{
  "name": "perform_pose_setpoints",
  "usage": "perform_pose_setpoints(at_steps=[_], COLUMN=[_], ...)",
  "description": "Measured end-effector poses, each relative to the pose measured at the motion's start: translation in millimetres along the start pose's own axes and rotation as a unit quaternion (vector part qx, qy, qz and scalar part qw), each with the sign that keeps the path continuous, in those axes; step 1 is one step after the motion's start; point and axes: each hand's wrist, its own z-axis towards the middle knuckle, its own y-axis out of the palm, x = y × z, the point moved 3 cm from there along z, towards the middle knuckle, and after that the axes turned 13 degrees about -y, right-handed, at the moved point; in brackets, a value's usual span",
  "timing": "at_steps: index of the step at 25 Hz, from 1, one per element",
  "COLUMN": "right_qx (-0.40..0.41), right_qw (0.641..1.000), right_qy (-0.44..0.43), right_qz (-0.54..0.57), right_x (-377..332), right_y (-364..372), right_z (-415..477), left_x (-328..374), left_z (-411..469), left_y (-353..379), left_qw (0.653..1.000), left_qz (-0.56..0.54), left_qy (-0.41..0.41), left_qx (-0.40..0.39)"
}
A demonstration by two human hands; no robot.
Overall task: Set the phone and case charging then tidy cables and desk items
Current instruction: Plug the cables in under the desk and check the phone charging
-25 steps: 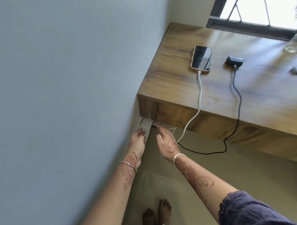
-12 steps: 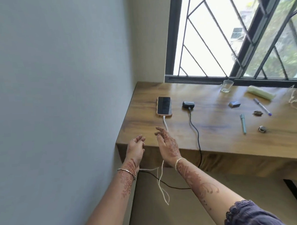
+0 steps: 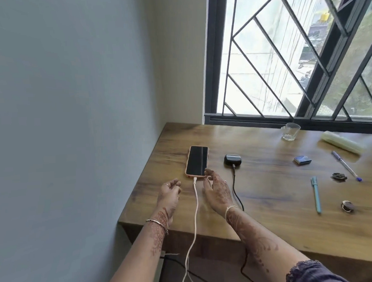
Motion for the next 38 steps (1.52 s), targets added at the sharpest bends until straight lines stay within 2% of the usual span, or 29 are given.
perform_pose_setpoints(at_steps=[7,11,17,20,25,31,38], right_qx=[-0.045,-0.044,-0.02,-0.02,-0.009,0.057,0.096], right_qw=[0.999,0.999,0.994,0.993,0.997,0.996,0.985], right_qy=[0.016,0.003,0.019,0.015,-0.012,0.063,0.131], right_qz=[-0.001,-0.006,-0.107,-0.116,-0.082,0.001,0.058], right_x=[31.2,34.6,46.0,47.0,47.8,47.2,48.8], right_y=[2.3,-0.7,0.3,2.7,11.1,17.0,11.1], right_z=[49.9,67.1,83.8,88.5,98.9,102.5,102.2], left_x=[11.1,20.6,29.2,34.1,47.3,52.8,47.9], left_z=[43.4,58.7,85.1,95.6,111.9,126.5,141.8], left_y=[28.6,36.6,48.7,53.7,56.4,61.6,59.5], left_qw=[0.999,0.997,0.998,0.997,0.995,0.996,0.997], left_qz=[-0.004,-0.002,0.017,0.038,0.082,0.074,0.062], left_qy=[-0.002,0.002,0.003,0.012,0.007,-0.024,-0.002], left_qx=[0.054,0.071,0.061,0.067,0.053,0.035,0.037])
